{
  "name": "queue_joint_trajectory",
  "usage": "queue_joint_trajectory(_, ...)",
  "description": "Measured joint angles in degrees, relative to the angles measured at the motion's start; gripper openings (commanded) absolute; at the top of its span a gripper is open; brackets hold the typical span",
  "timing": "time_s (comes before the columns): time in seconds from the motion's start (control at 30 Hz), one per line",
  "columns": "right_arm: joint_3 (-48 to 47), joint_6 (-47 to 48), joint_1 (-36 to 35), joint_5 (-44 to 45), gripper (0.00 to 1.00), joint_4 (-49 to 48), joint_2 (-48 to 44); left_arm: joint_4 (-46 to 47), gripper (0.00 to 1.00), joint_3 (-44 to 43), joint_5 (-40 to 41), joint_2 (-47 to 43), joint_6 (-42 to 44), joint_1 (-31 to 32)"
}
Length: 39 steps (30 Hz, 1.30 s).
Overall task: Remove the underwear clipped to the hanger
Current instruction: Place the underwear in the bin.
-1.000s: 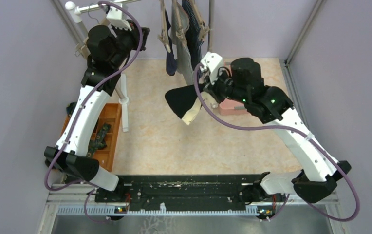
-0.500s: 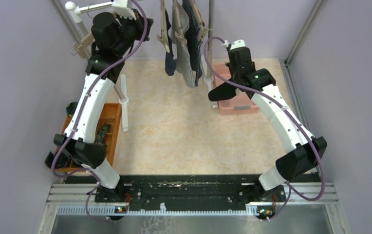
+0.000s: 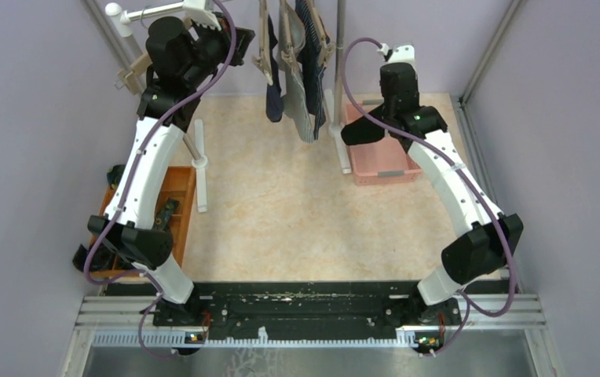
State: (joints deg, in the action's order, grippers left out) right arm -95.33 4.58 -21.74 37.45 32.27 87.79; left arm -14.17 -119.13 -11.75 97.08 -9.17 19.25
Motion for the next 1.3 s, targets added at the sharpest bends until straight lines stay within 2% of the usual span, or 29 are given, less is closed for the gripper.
queue_joint_trajectory(0.23,4.4,-0.3,4.1,0.0,0.0,-2.6,6.1,-0.1,0.02,-1.5,-1.4,0.7,-3.0,0.0)
queue_joint_trajectory(0.47,5.4,-1.2,4.7,-3.0,0.0,-2.1,12.5,-2.2,0.02,-6.9,-0.7,3.8,-4.4,0.4)
queue_joint_trajectory(0.77,7.3,-1.8,4.7,-5.7,0.01,-2.3,13.2,-4.2,0.02,-8.3,1.0,7.0,-4.6,1.0)
queue_joint_trajectory(0.8,7.3,-1.8,4.7,-5.9,0.1,-2.2,13.2,-4.3,0.02,-8.5,1.1,7.3,-4.6,1.0)
queue_joint_trajectory(0.87,7.3,-2.0,4.7,-6.3,0.37,-2.3,13.2,-4.7,0.02,-8.6,1.2,7.7,-4.6,1.1)
queue_joint_trajectory(0.9,7.3,-2.3,4.7,-6.5,0.45,-2.3,13.2,-4.8,0.02,-8.7,1.3,7.8,-4.6,1.2)
queue_joint_trajectory(1.07,8.9,-2.3,4.7,-7.6,0.62,-3.1,13.2,-5.1,0.03,-8.7,1.7,8.5,-4.6,1.4)
queue_joint_trajectory(1.1,9.4,-2.2,4.7,-7.8,0.77,-3.2,13.2,-5.0,0.03,-8.7,1.7,8.6,-4.6,1.5)
queue_joint_trajectory(1.13,9.6,-2.2,4.7,-7.9,0.87,-3.1,13.2,-4.9,0.03,-8.7,1.8,8.6,-4.7,1.5)
queue_joint_trajectory(1.3,9.9,-2.1,4.7,-8.4,0.9,-3.7,13.2,-4.1,0.03,-9.8,2.1,9.8,-4.9,1.8)
